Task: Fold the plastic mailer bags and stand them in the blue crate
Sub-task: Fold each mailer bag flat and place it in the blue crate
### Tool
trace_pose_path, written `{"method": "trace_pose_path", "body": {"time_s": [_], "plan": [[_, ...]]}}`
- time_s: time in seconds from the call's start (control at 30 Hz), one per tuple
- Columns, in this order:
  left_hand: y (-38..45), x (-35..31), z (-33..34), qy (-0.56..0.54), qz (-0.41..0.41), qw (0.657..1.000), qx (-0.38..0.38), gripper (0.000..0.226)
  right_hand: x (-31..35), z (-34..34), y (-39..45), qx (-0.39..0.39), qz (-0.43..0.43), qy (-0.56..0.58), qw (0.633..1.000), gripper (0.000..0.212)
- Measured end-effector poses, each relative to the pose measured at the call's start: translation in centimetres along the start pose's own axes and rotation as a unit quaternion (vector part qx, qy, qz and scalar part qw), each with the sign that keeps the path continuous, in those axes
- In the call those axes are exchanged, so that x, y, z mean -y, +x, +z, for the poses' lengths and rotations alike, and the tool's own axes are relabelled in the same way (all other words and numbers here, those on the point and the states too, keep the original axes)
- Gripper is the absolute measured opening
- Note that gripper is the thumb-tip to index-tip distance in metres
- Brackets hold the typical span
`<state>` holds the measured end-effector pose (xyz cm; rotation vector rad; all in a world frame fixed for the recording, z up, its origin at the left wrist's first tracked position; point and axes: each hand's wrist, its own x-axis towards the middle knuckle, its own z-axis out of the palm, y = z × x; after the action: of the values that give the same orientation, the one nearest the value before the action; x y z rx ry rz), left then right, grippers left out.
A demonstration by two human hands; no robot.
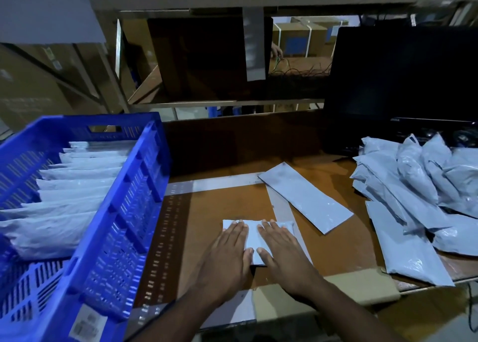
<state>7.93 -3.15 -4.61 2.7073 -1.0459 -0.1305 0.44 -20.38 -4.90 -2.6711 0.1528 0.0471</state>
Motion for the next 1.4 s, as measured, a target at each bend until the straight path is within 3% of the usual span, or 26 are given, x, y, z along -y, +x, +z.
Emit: {"method": "trace_pose_path", "body": {"time_s": [0.1,0.3,0.4,0.53,0.63,0.77,0.87,1.07,1.13,1.27,1.4], "plan": [[-0.1,0.2,-0.3,-0.042,-0.011,0.999,0.008,0.063,-0.5,-0.8,-0.8,-0.01,0.028,0.12,0.992,0.068],[-0.6,0.7,-0.2,-0.027,-0.016,1.0,0.002,0.074,-2.0,-0.8,-1.5,-0.023,0.05,-0.055,0.997,0.083],[-0.7,0.5,-0.2,-0.022,-0.034,0.999,0.007,0.085,-2.2,-0.4,-1.4,-0.018,0.052,-0.061,0.997,0.082],[-0.5,0.4,-1.1,-0.06,-0.044,0.997,0.01,0.077,-2.1,-1.5,-1.1,-0.008,0.054,-0.028,0.998,0.095],[-0.3,0.7,-1.8,-0.053,-0.02,0.998,-0.028,0.086,-0.6,-2.7,-0.5,-0.047,0.028,-0.054,0.997,0.082],[-0.9,1.1,-0.7,-0.046,0.038,0.998,-0.008,0.085,1.1,-0.8,-1.0,-0.049,-0.057,-0.093,0.993,0.069],[-1.0,1.5,0.2,-0.017,0.045,0.999,-0.004,0.078,0.9,0.8,-1.4,-0.046,-0.046,-0.141,0.988,0.053],[-1.2,1.2,0.5,-0.002,0.047,0.999,-0.014,0.077,0.8,0.8,-1.5,-0.059,-0.055,-0.135,0.988,0.049],[-1.3,1.1,0.5,-0.009,0.042,0.999,-0.021,0.079,0.9,0.5,-1.7,-0.027,-0.051,-0.111,0.992,0.05],[-1.0,1.0,0.2,-0.017,0.024,1.0,-0.011,0.074,0.5,0.3,-1.3,-0.039,-0.069,-0.037,0.996,0.051],[-0.7,0.7,-0.6,-0.084,-0.017,0.996,0.002,0.075,0.8,-2.3,-0.4,-0.023,-0.003,0.116,0.993,0.039]]}}
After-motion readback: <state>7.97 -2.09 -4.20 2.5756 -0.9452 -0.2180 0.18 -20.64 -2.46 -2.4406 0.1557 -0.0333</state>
